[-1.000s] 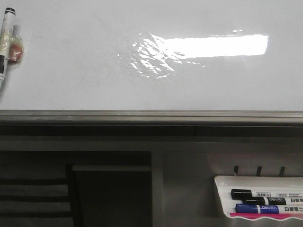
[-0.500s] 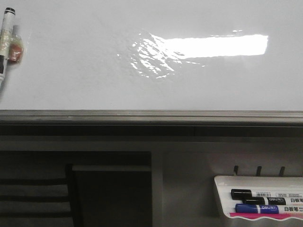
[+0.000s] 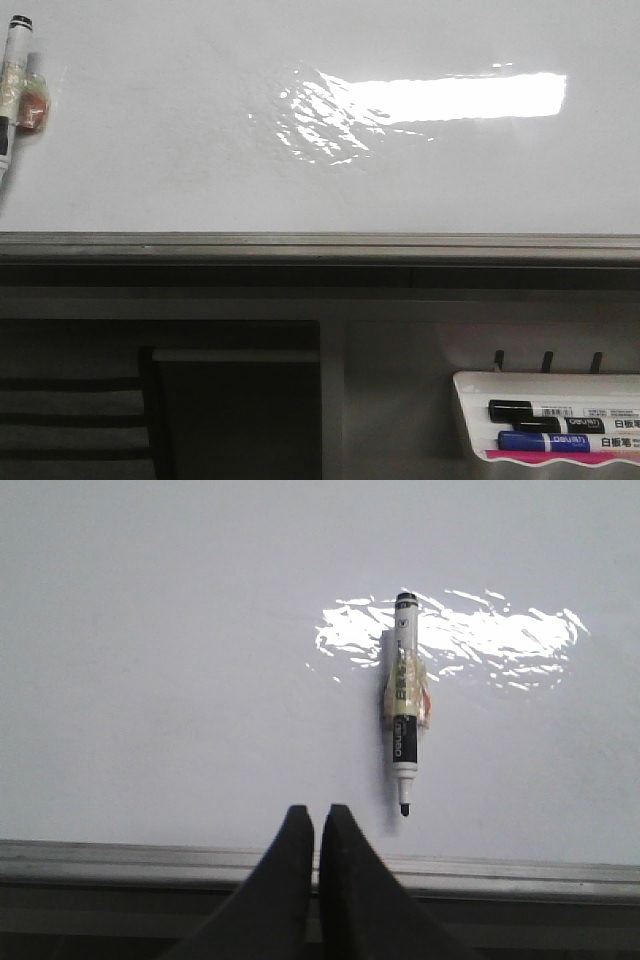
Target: Write number 7 on whiteboard
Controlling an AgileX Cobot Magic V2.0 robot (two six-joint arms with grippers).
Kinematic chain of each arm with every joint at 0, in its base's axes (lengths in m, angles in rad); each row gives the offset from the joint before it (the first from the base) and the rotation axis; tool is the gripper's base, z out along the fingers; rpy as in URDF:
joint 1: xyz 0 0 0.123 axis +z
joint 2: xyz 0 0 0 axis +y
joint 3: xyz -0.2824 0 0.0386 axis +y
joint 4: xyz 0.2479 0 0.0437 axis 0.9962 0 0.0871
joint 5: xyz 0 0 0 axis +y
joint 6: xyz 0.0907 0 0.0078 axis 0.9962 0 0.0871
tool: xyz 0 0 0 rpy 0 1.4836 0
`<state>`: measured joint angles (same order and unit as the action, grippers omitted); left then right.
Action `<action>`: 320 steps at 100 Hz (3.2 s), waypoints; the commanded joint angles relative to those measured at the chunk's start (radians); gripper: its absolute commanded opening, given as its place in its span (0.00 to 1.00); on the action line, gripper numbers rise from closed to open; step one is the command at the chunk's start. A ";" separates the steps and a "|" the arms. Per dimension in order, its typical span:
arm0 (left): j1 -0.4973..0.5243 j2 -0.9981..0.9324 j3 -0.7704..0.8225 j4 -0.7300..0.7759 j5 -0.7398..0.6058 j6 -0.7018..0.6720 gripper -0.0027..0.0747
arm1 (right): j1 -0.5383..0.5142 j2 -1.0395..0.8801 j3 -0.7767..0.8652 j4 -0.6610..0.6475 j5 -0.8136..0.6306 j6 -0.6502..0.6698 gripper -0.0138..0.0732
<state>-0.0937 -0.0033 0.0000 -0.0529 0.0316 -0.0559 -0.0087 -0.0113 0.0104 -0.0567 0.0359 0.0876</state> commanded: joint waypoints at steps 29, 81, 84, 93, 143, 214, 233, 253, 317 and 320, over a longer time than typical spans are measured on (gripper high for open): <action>0.001 -0.001 -0.206 -0.001 0.030 0.001 0.01 | -0.008 0.035 -0.231 0.012 0.076 -0.003 0.08; 0.001 0.417 -0.596 0.045 0.430 0.001 0.01 | -0.008 0.413 -0.622 0.012 0.458 -0.027 0.08; 0.001 0.424 -0.596 0.045 0.430 0.001 0.01 | -0.008 0.421 -0.622 0.012 0.454 -0.027 0.08; 0.001 0.442 -0.596 0.045 0.428 0.001 0.01 | -0.008 0.431 -0.622 0.012 0.452 -0.027 0.08; 0.001 0.446 -0.596 0.038 0.421 0.001 0.01 | -0.008 0.431 -0.622 0.012 0.454 -0.027 0.08; 0.001 0.446 -0.594 0.088 0.399 0.001 0.60 | -0.008 0.431 -0.622 -0.004 0.448 -0.027 0.71; 0.001 0.446 -0.594 0.080 0.387 0.001 0.60 | -0.008 0.431 -0.622 -0.004 0.445 -0.027 0.71; 0.001 0.501 -0.594 0.082 0.362 0.030 0.60 | -0.008 0.431 -0.621 0.002 0.443 -0.027 0.71; -0.214 1.041 -0.645 0.053 0.089 0.056 0.60 | -0.008 0.431 -0.621 0.015 0.436 -0.027 0.71; -0.209 1.066 -0.653 0.053 0.082 0.056 0.60 | -0.008 0.431 -0.621 0.015 0.436 -0.027 0.71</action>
<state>-0.2993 1.0055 -0.5981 0.0090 0.2271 0.0000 -0.0087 0.4056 -0.5788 -0.0387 0.5541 0.0712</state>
